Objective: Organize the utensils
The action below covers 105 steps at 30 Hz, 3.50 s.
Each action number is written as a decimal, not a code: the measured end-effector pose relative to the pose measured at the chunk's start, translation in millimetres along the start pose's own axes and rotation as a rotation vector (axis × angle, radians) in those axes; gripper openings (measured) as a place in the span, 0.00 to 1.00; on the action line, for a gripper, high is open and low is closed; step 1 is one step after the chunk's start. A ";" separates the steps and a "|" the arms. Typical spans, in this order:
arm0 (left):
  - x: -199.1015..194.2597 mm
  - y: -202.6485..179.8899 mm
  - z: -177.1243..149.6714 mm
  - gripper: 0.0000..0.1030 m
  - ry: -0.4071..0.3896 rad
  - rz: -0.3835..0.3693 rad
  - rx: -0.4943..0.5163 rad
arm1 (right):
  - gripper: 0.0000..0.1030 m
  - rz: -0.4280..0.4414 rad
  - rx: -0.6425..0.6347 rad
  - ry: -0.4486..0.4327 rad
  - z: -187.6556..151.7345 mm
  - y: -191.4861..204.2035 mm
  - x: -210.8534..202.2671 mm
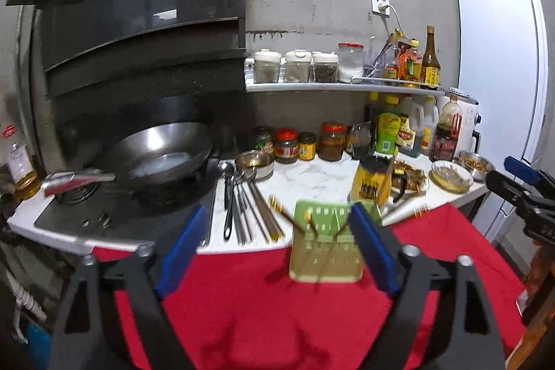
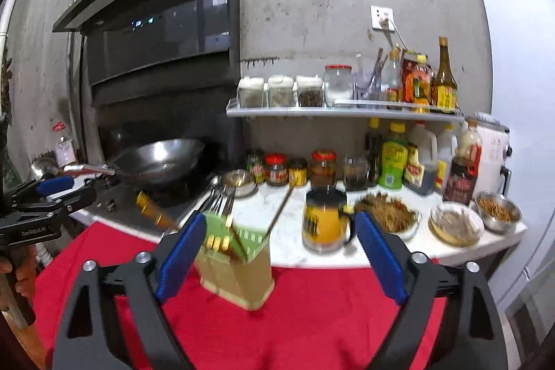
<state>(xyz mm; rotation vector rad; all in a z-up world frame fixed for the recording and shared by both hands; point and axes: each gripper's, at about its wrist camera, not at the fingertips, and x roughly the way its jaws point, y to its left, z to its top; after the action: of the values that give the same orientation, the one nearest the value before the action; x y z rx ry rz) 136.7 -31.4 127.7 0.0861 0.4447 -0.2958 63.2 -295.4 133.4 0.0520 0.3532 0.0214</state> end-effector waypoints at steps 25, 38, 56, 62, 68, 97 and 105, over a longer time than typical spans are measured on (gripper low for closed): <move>-120.6 -56.5 -156.1 0.94 0.171 0.092 0.024 | 0.94 -0.082 -0.046 0.189 -120.5 23.7 -125.7; -130.0 -47.4 -150.7 0.94 0.148 0.110 -0.010 | 0.94 -0.107 -0.035 0.196 -128.0 22.8 -132.0; -125.6 -44.9 -150.3 0.94 0.157 0.118 -0.016 | 0.94 -0.103 -0.030 0.203 -129.1 21.6 -128.6; -125.3 -44.2 -150.6 0.94 0.158 0.118 -0.016 | 0.94 -0.103 -0.026 0.205 -129.5 22.2 -127.4; -122.8 -43.1 -152.0 0.94 0.156 0.115 -0.013 | 0.94 -0.101 -0.024 0.204 -129.5 23.1 -125.1; -119.0 -43.9 -153.6 0.94 0.164 0.112 -0.014 | 0.94 -0.101 -0.019 0.207 -128.5 21.5 -123.4; -118.6 -43.7 -154.0 0.94 0.166 0.112 -0.014 | 0.94 -0.102 -0.018 0.209 -128.7 20.3 -122.4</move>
<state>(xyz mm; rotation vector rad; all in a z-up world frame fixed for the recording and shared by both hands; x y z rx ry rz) -41.8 -19.4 40.0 0.1219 0.6044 -0.1756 -96.5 -272.7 56.2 0.0138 0.5643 -0.0717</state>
